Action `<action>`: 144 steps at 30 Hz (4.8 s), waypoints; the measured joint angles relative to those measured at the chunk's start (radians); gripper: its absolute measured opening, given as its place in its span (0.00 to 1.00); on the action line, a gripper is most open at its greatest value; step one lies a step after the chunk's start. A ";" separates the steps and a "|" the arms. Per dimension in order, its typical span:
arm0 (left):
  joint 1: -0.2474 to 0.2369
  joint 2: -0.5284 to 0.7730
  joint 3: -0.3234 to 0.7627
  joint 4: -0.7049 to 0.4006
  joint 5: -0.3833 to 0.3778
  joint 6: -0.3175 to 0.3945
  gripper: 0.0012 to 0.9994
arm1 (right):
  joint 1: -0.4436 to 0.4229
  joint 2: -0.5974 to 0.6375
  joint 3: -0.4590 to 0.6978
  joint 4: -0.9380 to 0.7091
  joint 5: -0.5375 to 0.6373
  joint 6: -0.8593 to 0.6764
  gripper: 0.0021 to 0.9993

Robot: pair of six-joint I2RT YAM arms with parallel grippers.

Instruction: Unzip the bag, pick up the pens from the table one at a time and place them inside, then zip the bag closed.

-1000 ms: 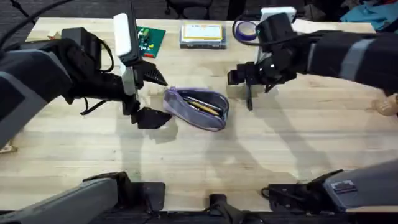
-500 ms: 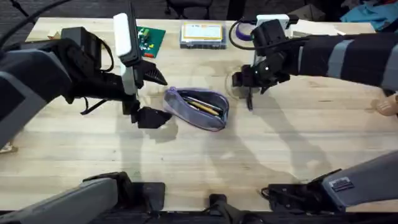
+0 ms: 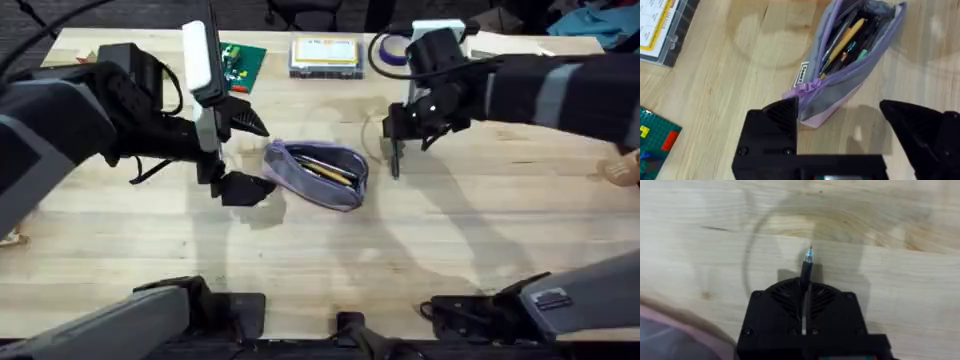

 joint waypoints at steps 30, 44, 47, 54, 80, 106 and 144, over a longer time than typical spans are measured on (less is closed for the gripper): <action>0.154 0.000 0.000 -0.046 0.024 0.003 0.99 | 0.366 -0.447 0.019 -0.074 -0.156 -0.567 0.03; 0.179 0.000 0.000 -0.064 0.026 0.003 0.99 | 0.370 -0.241 0.019 -0.072 -0.328 -0.583 0.03; 0.179 0.000 0.000 -0.064 0.026 0.003 0.99 | 0.370 -0.208 0.019 -0.055 -0.329 -0.583 0.03; 0.179 0.000 0.000 -0.065 0.026 0.003 0.99 | 0.370 -0.119 0.019 0.067 -0.335 -0.586 0.03; 0.179 0.000 0.000 -0.064 0.026 0.003 0.99 | 0.378 -0.088 0.021 0.142 -0.347 -0.577 1.00; 0.188 0.249 0.000 0.095 0.159 0.059 0.99 | 0.378 -0.205 0.021 0.077 -0.347 -0.224 1.00; 0.188 0.388 0.000 0.093 0.241 0.085 0.99 | 0.583 -0.100 0.150 0.141 0.078 0.089 1.00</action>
